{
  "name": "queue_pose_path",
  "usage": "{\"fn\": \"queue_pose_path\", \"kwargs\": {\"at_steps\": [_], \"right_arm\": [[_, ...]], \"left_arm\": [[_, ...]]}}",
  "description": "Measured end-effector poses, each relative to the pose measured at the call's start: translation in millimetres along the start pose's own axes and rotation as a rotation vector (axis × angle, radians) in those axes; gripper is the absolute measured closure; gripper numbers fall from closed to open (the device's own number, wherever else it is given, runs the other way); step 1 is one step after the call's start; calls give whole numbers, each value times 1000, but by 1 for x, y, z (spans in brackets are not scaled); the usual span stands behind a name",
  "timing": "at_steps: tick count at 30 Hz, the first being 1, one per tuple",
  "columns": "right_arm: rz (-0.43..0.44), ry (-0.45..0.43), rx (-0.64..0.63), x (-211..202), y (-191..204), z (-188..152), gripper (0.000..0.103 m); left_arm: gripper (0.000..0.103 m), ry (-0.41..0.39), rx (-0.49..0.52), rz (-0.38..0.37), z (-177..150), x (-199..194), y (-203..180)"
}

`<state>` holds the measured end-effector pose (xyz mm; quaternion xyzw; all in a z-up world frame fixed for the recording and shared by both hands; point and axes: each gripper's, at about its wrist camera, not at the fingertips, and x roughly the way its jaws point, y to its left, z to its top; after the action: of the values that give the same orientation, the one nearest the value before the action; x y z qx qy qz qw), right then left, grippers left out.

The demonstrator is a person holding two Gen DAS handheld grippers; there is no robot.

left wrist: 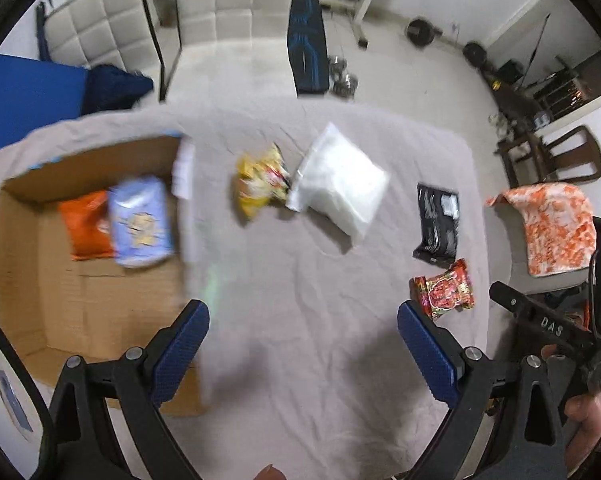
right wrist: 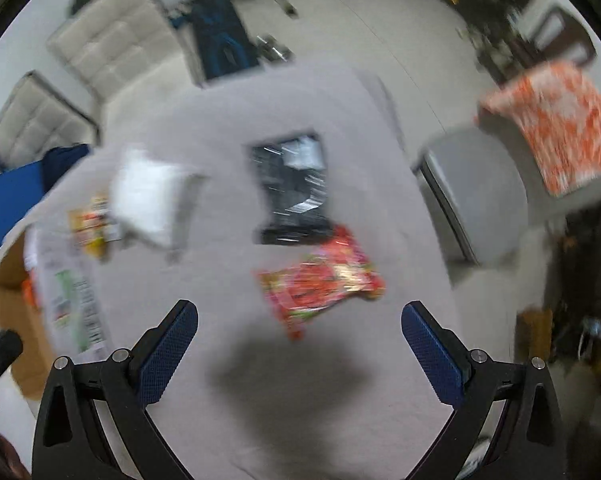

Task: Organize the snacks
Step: 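Grasp the white zip bag with the left tool while the right grasps the red floral bag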

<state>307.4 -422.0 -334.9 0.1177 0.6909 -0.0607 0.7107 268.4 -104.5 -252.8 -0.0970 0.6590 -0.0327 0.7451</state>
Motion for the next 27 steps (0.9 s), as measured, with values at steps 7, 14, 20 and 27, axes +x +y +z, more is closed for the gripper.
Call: {"fn": "queue_pose_path", "kwargs": {"at_steps": [7,14,20,27], "right_arm": [[196,212,389,108,-67,15,0],[149,248,300,142,-47,7,39],[-12,288,-59,133,-32,1,45],[-1,282,17,136,-39,5,28]], "left_arm": [[6,106,-56,52,14,68,-29],[6,151,-84,60,28,85,-29],[6,224,-248,-73,46,93,-2],[6,296,-429,-141,90,122,-6]]}}
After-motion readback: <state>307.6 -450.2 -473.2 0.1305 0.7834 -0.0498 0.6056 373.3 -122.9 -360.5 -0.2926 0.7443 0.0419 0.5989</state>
